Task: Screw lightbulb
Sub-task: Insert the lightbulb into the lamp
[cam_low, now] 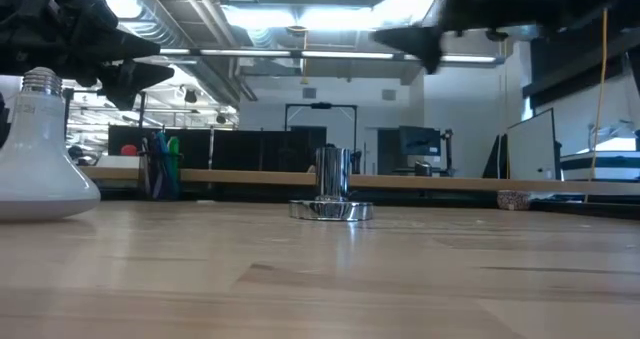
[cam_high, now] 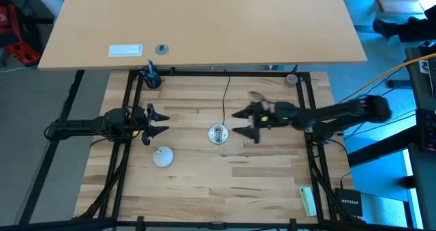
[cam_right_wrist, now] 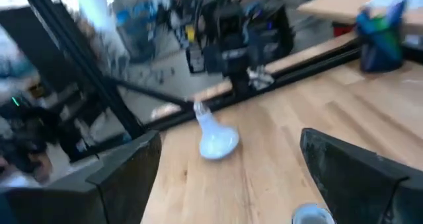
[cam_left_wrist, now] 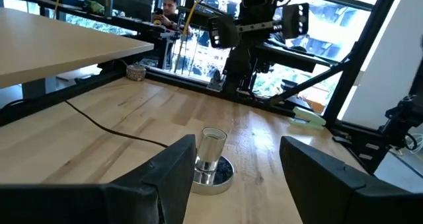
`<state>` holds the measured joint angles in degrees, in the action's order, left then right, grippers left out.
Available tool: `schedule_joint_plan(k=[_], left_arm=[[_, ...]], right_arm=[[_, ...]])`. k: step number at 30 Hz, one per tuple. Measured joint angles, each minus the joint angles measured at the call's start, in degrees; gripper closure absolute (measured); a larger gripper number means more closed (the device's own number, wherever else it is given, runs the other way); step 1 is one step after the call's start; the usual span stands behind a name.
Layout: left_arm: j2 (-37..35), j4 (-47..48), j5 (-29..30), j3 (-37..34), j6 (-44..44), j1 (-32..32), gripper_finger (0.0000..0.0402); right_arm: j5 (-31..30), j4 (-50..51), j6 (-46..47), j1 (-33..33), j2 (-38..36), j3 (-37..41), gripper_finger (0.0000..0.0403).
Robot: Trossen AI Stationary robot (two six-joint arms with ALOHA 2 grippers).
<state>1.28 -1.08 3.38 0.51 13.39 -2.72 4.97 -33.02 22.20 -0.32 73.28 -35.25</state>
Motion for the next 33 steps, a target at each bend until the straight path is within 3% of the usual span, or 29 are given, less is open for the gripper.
schedule_joint_plan(k=[6,17,25,33], left_arm=[[0.0,0.0,0.0,0.0,0.1,0.0,0.0192],[0.0,0.0,0.4,0.0,-1.4,0.0,0.0192],[0.0,0.0,0.4,0.0,-1.4,-0.1,0.0192],[0.0,0.0,0.4,0.0,-1.4,-0.1,0.0192]], right_arm=[[4.9,-0.4,-4.9,0.5,18.7,-13.3,0.0040],[3.8,-1.0,-15.2,6.2,47.8,-41.9,0.0040],[0.4,4.5,-15.2,6.3,60.5,-58.7,0.0040],[-0.5,4.1,-15.1,6.3,68.9,-68.1,0.0040]])
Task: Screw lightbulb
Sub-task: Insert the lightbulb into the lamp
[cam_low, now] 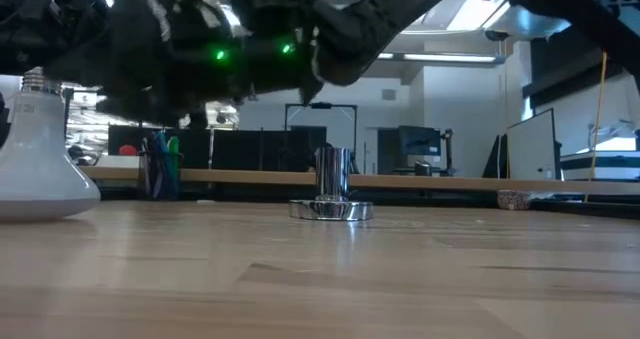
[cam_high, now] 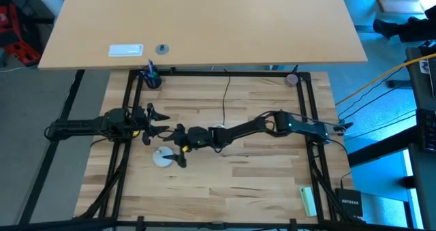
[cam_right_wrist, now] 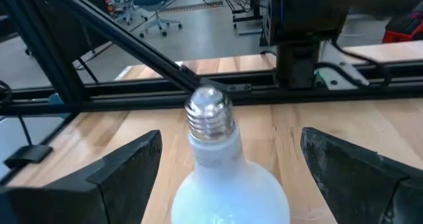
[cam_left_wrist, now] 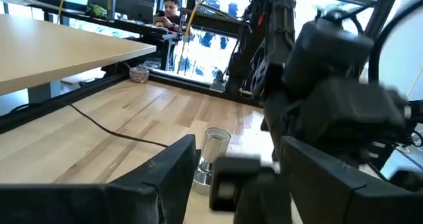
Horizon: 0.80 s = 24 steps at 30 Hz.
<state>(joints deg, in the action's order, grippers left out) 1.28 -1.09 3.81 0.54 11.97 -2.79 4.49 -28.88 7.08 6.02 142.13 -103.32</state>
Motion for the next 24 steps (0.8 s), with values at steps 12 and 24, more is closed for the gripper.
schedule_joint_plan(k=[12,24], left_arm=[[0.0,0.0,0.0,0.0,-0.4,0.0,0.0192],[0.0,0.0,0.0,0.0,-0.4,0.0,0.0192]], right_arm=[[-1.0,0.4,-0.1,1.2,9.4,-9.5,0.0040],[-4.0,-1.8,-3.5,1.4,9.8,-9.9,0.0119]])
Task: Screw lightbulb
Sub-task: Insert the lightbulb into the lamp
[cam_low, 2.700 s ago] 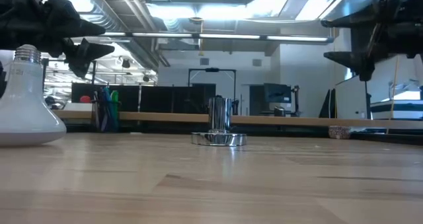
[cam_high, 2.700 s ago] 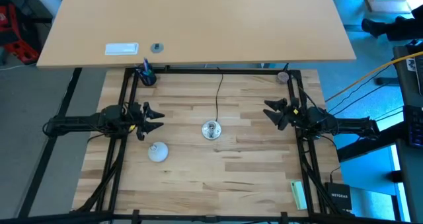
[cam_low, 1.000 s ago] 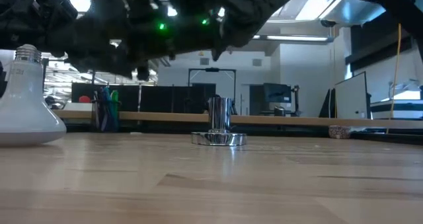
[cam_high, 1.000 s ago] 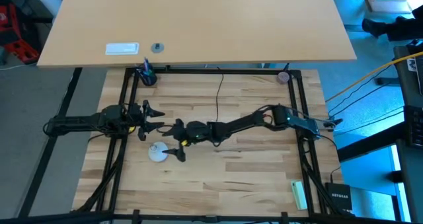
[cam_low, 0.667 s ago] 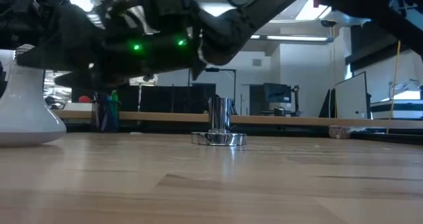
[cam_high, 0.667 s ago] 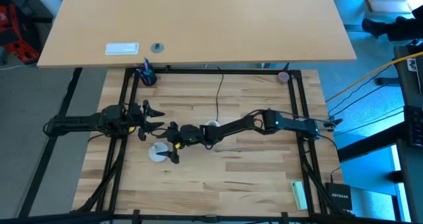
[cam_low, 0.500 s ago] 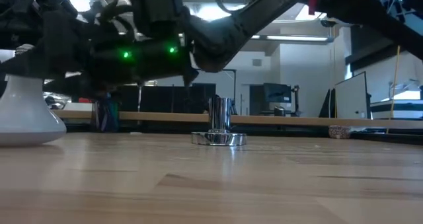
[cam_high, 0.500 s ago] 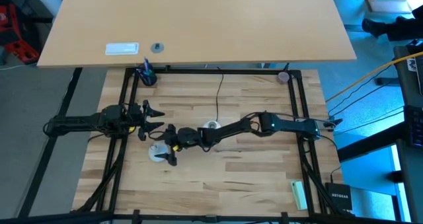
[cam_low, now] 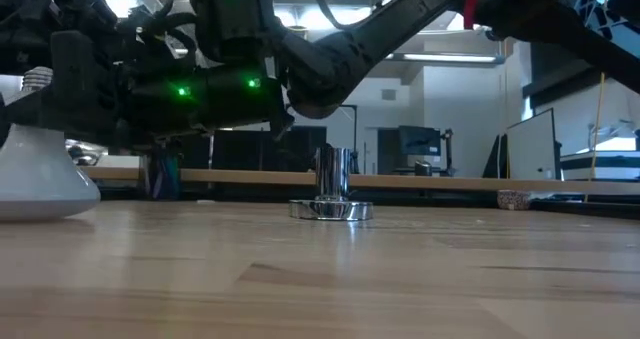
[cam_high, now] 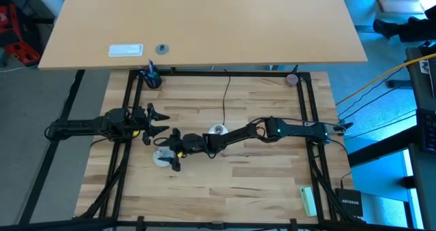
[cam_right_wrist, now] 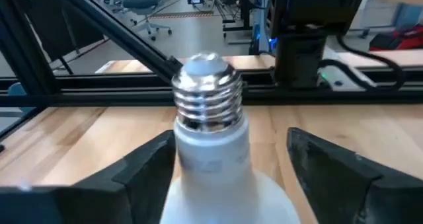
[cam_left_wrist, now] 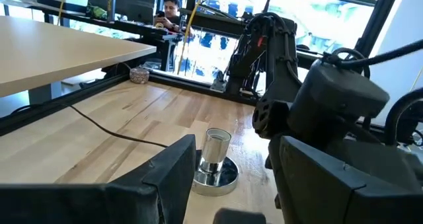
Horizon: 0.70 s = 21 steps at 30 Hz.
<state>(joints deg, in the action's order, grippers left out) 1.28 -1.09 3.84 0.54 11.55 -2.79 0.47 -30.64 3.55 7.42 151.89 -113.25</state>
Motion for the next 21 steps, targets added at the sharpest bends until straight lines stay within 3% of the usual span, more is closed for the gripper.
schedule_joint_plan(k=[9,21], left_arm=[[0.0,0.0,0.0,0.0,0.0,0.0,0.0192],[0.0,-0.4,0.2,0.0,-1.7,0.0,0.0192]], right_arm=[[0.0,0.1,-0.6,0.2,0.1,0.1,0.0176],[0.6,-1.9,-0.7,0.9,2.6,-1.8,0.0200]])
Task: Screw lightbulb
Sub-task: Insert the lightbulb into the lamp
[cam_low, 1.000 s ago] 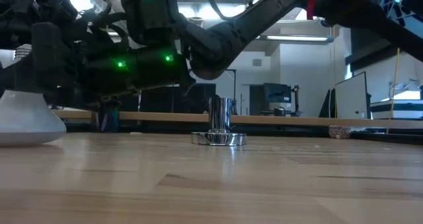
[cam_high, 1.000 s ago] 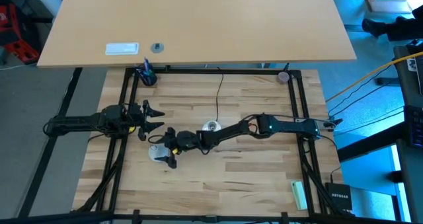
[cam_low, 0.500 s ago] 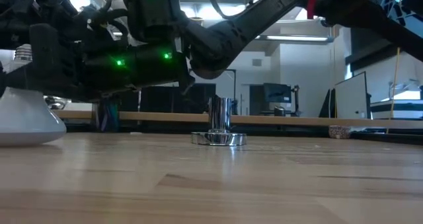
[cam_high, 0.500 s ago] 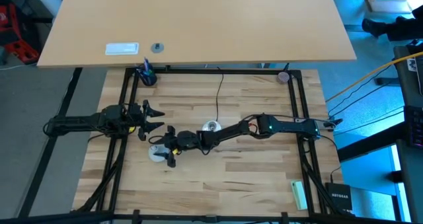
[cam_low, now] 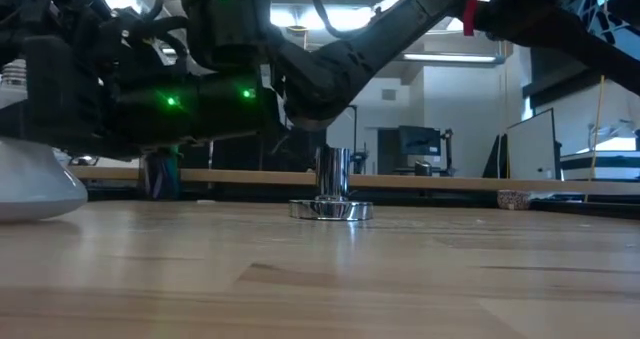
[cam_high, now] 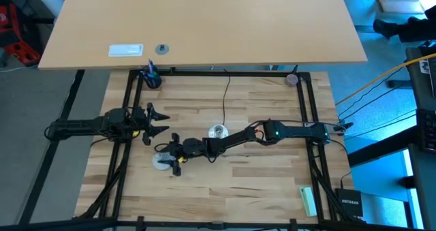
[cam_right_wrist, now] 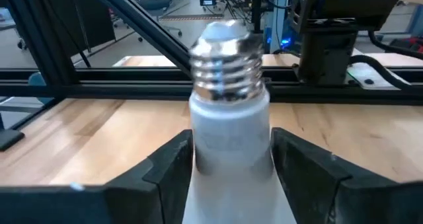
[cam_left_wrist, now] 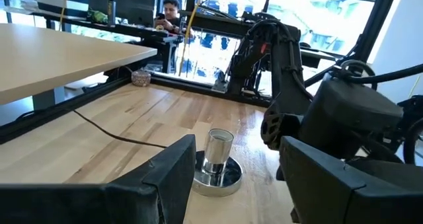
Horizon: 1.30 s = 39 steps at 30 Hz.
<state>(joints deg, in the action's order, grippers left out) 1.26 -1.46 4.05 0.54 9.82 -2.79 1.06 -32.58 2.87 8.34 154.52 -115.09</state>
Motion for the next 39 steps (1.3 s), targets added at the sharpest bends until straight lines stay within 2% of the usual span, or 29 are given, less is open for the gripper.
schedule_joint_plan(k=[6,9,15,19,23,26,29,34,39], left_arm=[[0.0,-0.9,0.0,0.0,0.0,0.0,0.0192],[0.0,-1.1,0.0,0.0,0.1,0.0,0.0192],[0.0,-1.2,-0.1,0.0,3.8,0.0,0.0192],[0.0,-1.3,-0.1,0.1,8.6,0.0,0.0192],[0.0,-2.2,-0.3,0.1,14.2,0.0,0.0192],[0.0,-2.4,-0.2,0.1,17.3,0.0,0.0192],[0.0,-2.5,-0.2,0.1,21.0,0.0,0.0192],[0.0,-2.0,-0.3,0.1,32.5,0.0,0.0192],[0.1,0.4,-0.9,0.1,45.6,0.1,0.0192]], right_arm=[[0.0,1.6,0.6,0.2,0.4,-0.8,0.0246],[-0.9,1.9,-1.6,0.3,0.2,-0.8,0.0246],[-7.1,8.0,-10.4,0.4,-3.4,-0.5,0.0246],[-12.6,19.5,-21.2,0.4,-10.0,-0.5,0.0246],[-20.7,33.6,-31.5,0.9,-17.4,-0.7,0.0246],[-28.5,44.0,-37.6,1.2,-20.6,-0.6,0.0246],[-33.7,53.8,-41.3,1.4,-23.3,-0.5,0.0246],[-39.5,65.2,-45.3,1.4,-24.9,-0.6,0.0246],[-39.1,66.4,-51.3,1.6,-24.8,-0.5,0.0246]])
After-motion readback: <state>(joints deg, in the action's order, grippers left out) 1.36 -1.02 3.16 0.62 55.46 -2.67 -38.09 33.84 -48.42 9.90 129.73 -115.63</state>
